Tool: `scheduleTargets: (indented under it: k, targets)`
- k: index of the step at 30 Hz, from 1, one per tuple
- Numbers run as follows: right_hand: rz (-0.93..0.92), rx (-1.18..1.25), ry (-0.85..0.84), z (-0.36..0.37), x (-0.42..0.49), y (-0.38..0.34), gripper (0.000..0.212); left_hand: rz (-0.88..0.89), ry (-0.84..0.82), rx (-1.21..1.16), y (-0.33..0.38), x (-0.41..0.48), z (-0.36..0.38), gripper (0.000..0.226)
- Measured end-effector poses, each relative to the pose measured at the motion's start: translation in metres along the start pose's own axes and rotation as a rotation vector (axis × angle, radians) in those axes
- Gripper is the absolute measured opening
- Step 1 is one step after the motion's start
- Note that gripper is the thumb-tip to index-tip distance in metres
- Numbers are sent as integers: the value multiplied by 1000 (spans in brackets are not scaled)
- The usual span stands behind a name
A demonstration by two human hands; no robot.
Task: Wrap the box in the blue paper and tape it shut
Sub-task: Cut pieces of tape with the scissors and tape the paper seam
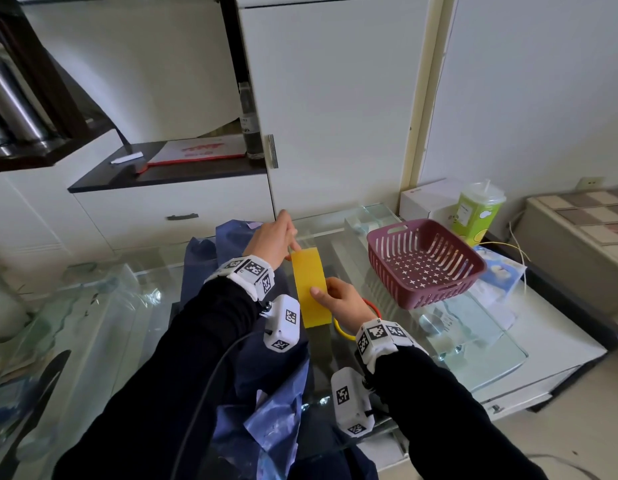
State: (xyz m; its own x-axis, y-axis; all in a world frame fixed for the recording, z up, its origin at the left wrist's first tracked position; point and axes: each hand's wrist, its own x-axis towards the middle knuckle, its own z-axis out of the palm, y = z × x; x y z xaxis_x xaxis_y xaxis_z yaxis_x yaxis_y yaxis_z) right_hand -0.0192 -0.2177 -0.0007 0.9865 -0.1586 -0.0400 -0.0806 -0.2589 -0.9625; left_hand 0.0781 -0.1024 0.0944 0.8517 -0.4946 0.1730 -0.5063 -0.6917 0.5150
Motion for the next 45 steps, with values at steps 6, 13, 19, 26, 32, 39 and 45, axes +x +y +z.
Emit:
scheduleTargets:
  k: [6,13,19,26,32,39,45]
  targets:
    - [-8,-16,-47,-1,-4,-1,26,-129,-127,-173,-3,7,-17,11]
    - [141,364,-2,-16,-5,-6,21,-118,-274,-175,7,13,-31,22]
    - [238,25,235,-27,-1,4,20,-122,-281,-151,2,16,-37,21]
    - [265,-467,248,-16,4,9,27,-120,-277,-132,2,19,-44,20]
    - [240,-653,323,-16,13,-2,34,-124,-235,-133,10,30,-54,21]
    - [271,-789,358,-15,19,-2,34,-104,-224,-112,17,34,-56,22]
    - [376,-587,307,-24,19,-14,44,-134,-271,-113,13,32,-56,11]
